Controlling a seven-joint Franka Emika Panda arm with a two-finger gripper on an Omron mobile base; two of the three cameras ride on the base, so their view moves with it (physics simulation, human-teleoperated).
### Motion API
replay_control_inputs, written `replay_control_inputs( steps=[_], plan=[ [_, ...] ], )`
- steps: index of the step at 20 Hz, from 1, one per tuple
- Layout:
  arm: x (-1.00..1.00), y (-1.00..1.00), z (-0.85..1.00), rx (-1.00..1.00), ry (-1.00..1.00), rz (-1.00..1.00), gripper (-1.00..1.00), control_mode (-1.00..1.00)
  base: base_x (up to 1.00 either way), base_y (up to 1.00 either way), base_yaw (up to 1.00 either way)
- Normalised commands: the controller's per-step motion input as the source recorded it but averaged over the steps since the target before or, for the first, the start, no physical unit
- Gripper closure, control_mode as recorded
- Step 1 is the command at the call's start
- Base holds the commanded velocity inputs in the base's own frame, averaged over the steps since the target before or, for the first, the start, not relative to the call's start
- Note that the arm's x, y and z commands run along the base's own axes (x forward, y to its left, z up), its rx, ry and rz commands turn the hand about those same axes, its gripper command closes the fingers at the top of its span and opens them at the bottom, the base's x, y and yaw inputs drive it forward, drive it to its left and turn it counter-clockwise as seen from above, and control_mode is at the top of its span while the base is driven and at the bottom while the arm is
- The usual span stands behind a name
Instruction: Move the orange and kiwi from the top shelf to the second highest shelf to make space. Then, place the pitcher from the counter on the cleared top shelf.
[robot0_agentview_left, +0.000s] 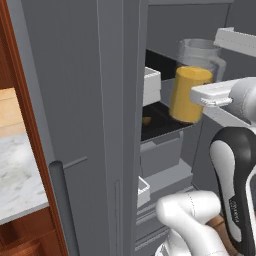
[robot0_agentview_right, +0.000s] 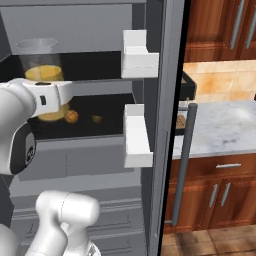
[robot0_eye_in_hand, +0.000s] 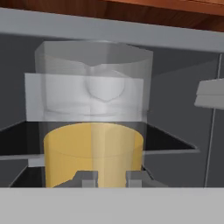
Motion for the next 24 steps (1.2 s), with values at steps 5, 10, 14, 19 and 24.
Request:
replay_control_inputs(
  steps=[5, 10, 14, 19, 24],
  plan=[
    [0.38, 0.04, 0.20, 0.00, 0.00, 0.00, 1.00, -1.00, 0.00, 0.00, 0.00],
    [0.40, 0.08, 0.02, -0.01, -0.06, 0.00, 1.00, -1.00, 0.00, 0.00, 0.00],
    [0.27, 0.07, 0.24, 0.00, -0.13, 0.00, 1.00, -1.00, 0.00, 0.00, 0.00],
    [0.29, 0.07, 0.29, 0.00, -0.06, 0.00, 1.00, -1.00, 0.00, 0.00, 0.00],
    [0.41, 0.11, 0.05, 0.00, 0.02, 0.00, 1.00, -1.00, 0.00, 0.00, 0.00]
  ],
)
